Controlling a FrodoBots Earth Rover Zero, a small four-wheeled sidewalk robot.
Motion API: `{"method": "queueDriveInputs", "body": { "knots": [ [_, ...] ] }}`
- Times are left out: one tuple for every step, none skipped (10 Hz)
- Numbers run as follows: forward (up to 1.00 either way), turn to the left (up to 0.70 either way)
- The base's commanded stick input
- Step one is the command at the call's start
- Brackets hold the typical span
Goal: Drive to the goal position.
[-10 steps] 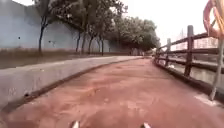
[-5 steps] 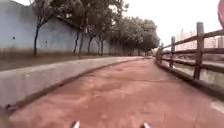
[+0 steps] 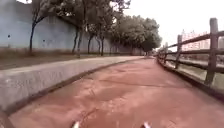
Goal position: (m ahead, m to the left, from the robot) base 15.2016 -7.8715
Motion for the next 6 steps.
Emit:
{"method": "queueDriveInputs", "body": {
  "knots": [
    [0.70,0.00],
    [0.70,0.00],
    [0.70,0.00],
    [0.70,0.00],
    [0.70,0.00],
    [0.70,0.00]
  ]
}}
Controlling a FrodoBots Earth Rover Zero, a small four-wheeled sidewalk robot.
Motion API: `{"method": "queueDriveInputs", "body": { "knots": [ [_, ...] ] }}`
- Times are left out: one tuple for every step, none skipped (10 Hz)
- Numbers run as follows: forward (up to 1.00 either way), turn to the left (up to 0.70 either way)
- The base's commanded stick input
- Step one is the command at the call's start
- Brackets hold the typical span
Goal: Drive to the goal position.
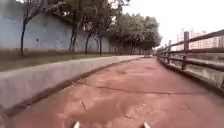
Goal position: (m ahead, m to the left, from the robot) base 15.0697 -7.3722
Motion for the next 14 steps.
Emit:
{"method": "queueDriveInputs", "body": {
  "knots": [
    [0.70,0.00],
    [0.70,0.00],
    [0.70,0.00],
    [0.70,0.00],
    [0.70,0.00],
    [0.70,-0.14],
    [0.70,-0.35],
    [0.70,0.00],
    [0.70,-0.15],
    [0.70,-0.27],
    [0.70,-0.05],
    [0.70,0.00],
    [0.70,0.00],
    [0.70,0.00]
  ]
}}
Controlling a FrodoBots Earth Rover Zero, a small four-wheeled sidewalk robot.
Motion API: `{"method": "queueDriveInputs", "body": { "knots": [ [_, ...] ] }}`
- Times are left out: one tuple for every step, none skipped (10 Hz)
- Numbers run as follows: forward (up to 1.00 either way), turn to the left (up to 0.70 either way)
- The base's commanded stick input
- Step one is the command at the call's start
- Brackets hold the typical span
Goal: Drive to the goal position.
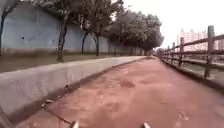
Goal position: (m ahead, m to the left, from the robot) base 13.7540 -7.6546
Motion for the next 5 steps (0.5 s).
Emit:
{"method": "queueDriveInputs", "body": {
  "knots": [
    [0.70,0.00],
    [0.70,0.00],
    [0.70,0.00],
    [0.70,0.00],
    [0.70,0.00]
  ]
}}
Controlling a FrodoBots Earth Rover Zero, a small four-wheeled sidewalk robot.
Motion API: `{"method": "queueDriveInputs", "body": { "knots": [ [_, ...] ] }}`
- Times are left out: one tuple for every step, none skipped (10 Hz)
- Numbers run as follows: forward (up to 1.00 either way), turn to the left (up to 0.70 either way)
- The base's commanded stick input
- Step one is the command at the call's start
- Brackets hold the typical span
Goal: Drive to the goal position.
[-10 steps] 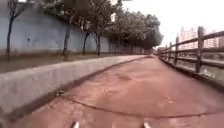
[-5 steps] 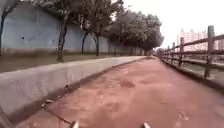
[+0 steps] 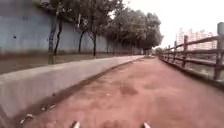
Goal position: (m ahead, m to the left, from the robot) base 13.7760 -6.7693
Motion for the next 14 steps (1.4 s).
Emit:
{"method": "queueDriveInputs", "body": {
  "knots": [
    [0.70,0.00],
    [0.70,0.00],
    [0.70,0.00],
    [0.70,-0.25],
    [0.70,-0.35],
    [0.70,-0.35],
    [0.70,-0.35],
    [0.70,-0.35],
    [0.70,-0.35],
    [0.70,-0.35],
    [0.70,-0.35],
    [0.70,-0.35],
    [0.70,-0.35],
    [0.70,-0.35]
  ]
}}
